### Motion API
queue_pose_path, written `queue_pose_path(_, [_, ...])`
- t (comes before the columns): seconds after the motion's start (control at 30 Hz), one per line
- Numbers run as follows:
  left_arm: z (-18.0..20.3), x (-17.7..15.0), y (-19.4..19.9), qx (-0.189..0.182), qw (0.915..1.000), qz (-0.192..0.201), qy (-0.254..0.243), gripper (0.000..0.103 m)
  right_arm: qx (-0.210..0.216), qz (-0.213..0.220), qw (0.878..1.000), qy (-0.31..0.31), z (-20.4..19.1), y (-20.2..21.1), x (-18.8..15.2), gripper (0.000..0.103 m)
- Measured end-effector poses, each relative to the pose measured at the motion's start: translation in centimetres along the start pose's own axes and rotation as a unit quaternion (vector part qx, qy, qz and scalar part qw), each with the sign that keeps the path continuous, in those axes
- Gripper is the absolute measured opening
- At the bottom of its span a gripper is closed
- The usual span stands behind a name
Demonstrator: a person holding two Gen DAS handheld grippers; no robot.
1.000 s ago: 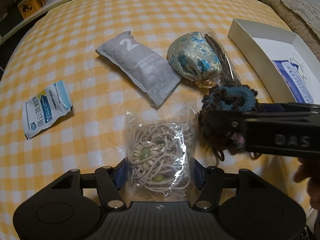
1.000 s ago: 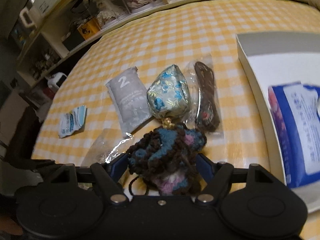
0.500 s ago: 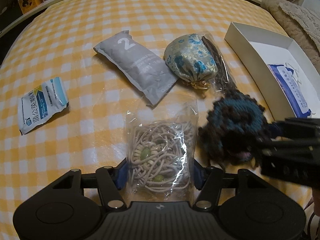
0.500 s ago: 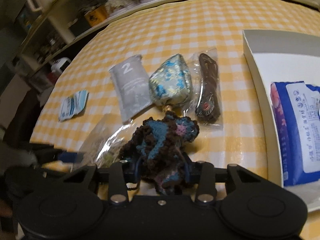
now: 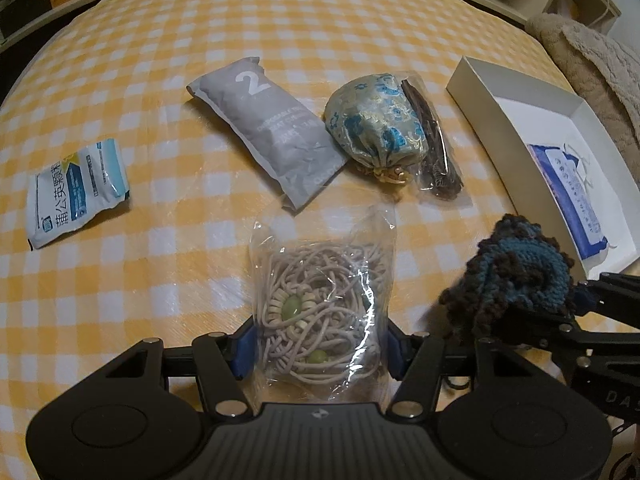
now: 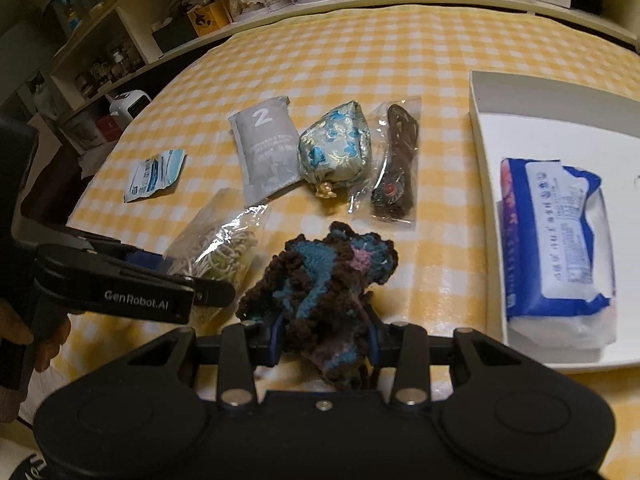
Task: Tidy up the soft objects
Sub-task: 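Lift and carry the cord bag and yarn ball over the white box with both tools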
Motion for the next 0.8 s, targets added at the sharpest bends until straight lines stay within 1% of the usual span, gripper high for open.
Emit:
queue_pose_path(0.27, [0.1,-0.2,0.1,-0.008,0.9999,0.005,0.011,0.060,-0.004,0.004,1.000,-0.012,0.9,1.0,-0.3,0.039])
queue_pose_path(0.37, [0.2,-0.1,0.5,-0.008,0.9998,0.011,0.012,0.060,-0.004,0.012,1.000,-0.014,0.9,1.5,-0.1,0.039])
queue_pose_path(0.6, [1.0,0.3,1.8,-0.014,0.9991,0.036,0.015,0.059,-0.011,0.026,0.999,-0.029,1.9,3.0,-0.1,0.039])
queue_pose_path(0.8, [2.3,1.0,3.6,-0.024,0.9976,0.063,0.015,0.059,-0.013,0.042,0.998,-0.034,2.4,4.5,0.7,0.039])
Point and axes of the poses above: each gripper's, at about its wrist camera, not at the fingertips, and y roughly against the way its jaws point, z to its right, x to its top, the point moved 8 cm from there along -y, roughly the way its jaws point, and after that the axes turned 8 degrees about -x, right-handed, at the moved point
